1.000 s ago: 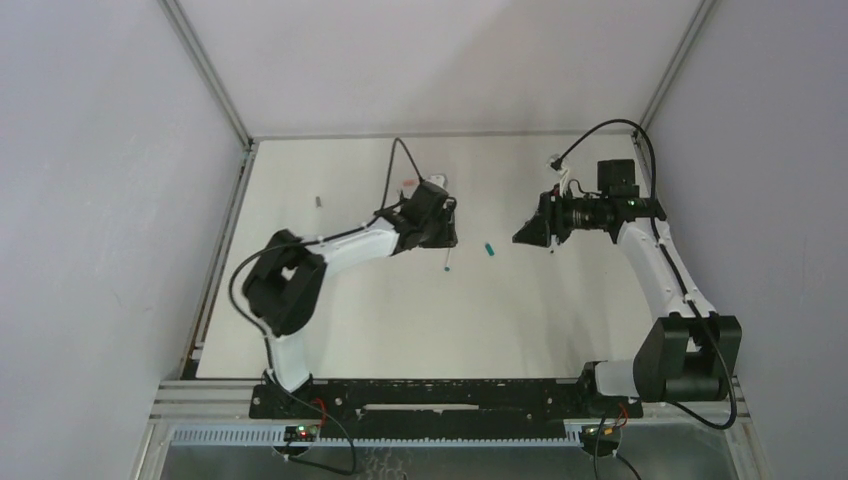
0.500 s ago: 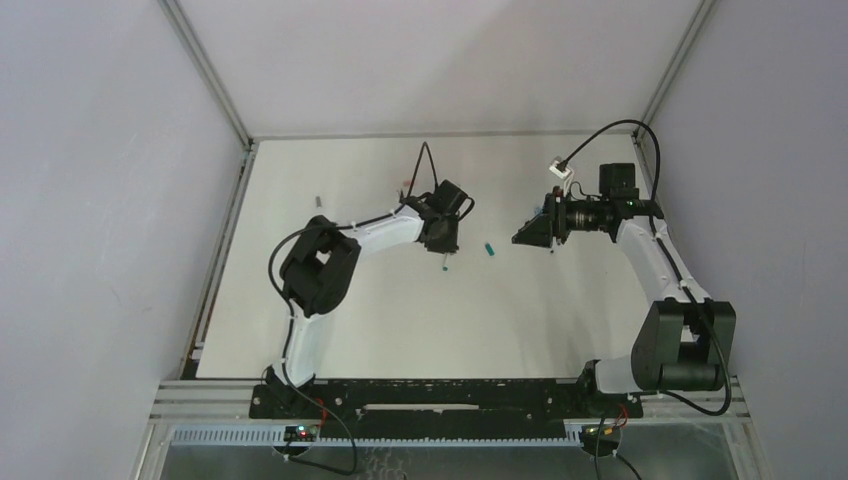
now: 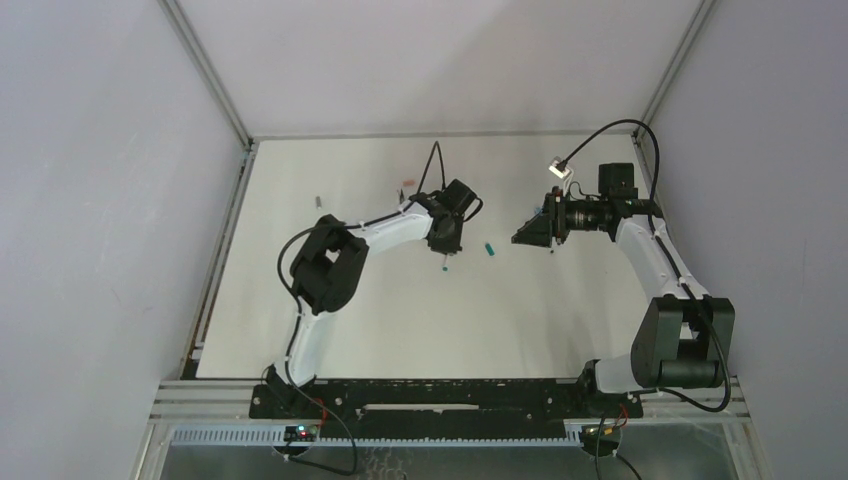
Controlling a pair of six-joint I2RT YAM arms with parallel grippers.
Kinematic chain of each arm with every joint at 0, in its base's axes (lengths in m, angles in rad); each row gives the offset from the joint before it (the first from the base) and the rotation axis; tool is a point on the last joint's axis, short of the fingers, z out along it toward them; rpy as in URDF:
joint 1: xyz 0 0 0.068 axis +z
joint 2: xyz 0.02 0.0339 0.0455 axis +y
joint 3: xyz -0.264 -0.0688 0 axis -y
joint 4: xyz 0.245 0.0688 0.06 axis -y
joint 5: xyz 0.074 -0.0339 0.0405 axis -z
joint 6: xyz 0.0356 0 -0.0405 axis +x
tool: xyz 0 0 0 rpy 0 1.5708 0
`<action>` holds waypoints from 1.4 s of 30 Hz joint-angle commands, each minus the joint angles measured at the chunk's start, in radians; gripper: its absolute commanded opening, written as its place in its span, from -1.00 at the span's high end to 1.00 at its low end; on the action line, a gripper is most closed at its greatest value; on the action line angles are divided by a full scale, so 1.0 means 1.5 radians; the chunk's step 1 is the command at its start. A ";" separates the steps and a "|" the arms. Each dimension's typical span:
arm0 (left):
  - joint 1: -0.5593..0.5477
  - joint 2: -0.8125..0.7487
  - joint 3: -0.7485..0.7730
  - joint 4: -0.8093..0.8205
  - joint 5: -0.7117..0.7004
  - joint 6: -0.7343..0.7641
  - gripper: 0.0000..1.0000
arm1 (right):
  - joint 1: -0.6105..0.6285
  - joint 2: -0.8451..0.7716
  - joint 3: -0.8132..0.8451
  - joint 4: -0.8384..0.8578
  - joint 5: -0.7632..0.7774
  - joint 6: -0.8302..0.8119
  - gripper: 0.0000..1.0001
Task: Insert the pens into the pen caps
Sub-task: Pick up the pen from the center of the board.
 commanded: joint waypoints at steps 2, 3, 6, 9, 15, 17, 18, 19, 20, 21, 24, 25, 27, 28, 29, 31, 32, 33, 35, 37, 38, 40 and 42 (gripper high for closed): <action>-0.009 0.019 -0.007 -0.047 -0.005 0.028 0.76 | -0.001 -0.005 0.003 0.011 -0.019 -0.007 -0.22; -0.008 0.013 -0.010 -0.041 -0.005 0.029 0.84 | -0.001 -0.006 0.002 0.009 -0.021 -0.010 -0.22; -0.008 -0.030 -0.035 -0.006 -0.004 0.033 1.00 | -0.001 -0.008 0.002 -0.001 -0.025 -0.024 -0.22; -0.008 -0.104 -0.087 0.058 -0.002 0.029 1.00 | 0.001 -0.010 0.001 -0.015 -0.019 -0.041 -0.21; -0.007 -0.265 -0.227 0.215 0.033 -0.001 1.00 | 0.022 -0.023 -0.020 -0.005 -0.007 -0.055 -0.21; -0.007 -0.303 -0.270 0.255 0.055 -0.015 1.00 | 0.040 -0.032 -0.036 0.024 0.013 -0.033 -0.22; -0.007 -0.321 -0.288 0.276 0.068 -0.022 1.00 | 0.051 -0.037 -0.048 0.053 0.020 -0.015 -0.22; -0.007 -0.348 -0.310 0.312 0.082 -0.028 1.00 | 0.057 -0.042 -0.060 0.072 0.017 -0.003 -0.22; -0.006 -0.370 -0.332 0.344 0.098 -0.033 1.00 | 0.063 -0.044 -0.068 0.090 0.010 0.012 -0.23; -0.007 -0.394 -0.358 0.383 0.123 -0.040 1.00 | 0.069 -0.044 -0.069 0.101 0.003 0.026 -0.23; -0.007 -0.458 -0.428 0.503 0.161 -0.068 1.00 | 0.079 -0.036 -0.070 0.153 -0.026 0.104 -0.24; -0.007 -0.475 -0.447 0.541 0.172 -0.081 1.00 | 0.084 -0.032 -0.066 0.166 -0.031 0.131 -0.24; -0.007 -0.503 -0.482 0.619 0.189 -0.107 1.00 | 0.103 -0.024 -0.036 0.156 -0.027 0.144 -0.27; -0.007 -0.514 -0.494 0.647 0.192 -0.119 1.00 | 0.114 -0.022 -0.021 0.142 -0.020 0.144 -0.27; -0.007 -0.523 -0.503 0.671 0.195 -0.130 1.00 | 0.123 -0.021 -0.007 0.134 -0.015 0.147 -0.28; -0.008 -0.535 -0.509 0.698 0.196 -0.146 1.00 | 0.137 -0.022 0.010 0.141 -0.008 0.182 -0.29; -0.008 -0.542 -0.510 0.708 0.196 -0.151 1.00 | 0.143 -0.022 0.014 0.152 -0.005 0.204 -0.29; -0.009 -0.547 -0.511 0.718 0.196 -0.156 1.00 | 0.148 -0.023 0.017 0.174 -0.004 0.241 -0.30; -0.011 -0.555 -0.513 0.739 0.196 -0.169 1.00 | 0.158 -0.025 0.024 0.201 -0.002 0.283 -0.31; -0.013 -0.560 -0.514 0.758 0.195 -0.184 1.00 | 0.170 -0.027 0.035 0.208 0.001 0.296 -0.33; -0.014 -0.560 -0.515 0.768 0.196 -0.189 1.00 | 0.177 -0.027 0.041 0.207 0.006 0.297 -0.33; -0.018 -0.561 -0.513 0.779 0.196 -0.196 1.00 | 0.186 -0.027 0.048 0.216 0.006 0.309 -0.33; -0.020 -0.561 -0.513 0.792 0.197 -0.204 1.00 | 0.193 -0.027 0.052 0.238 0.003 0.333 -0.32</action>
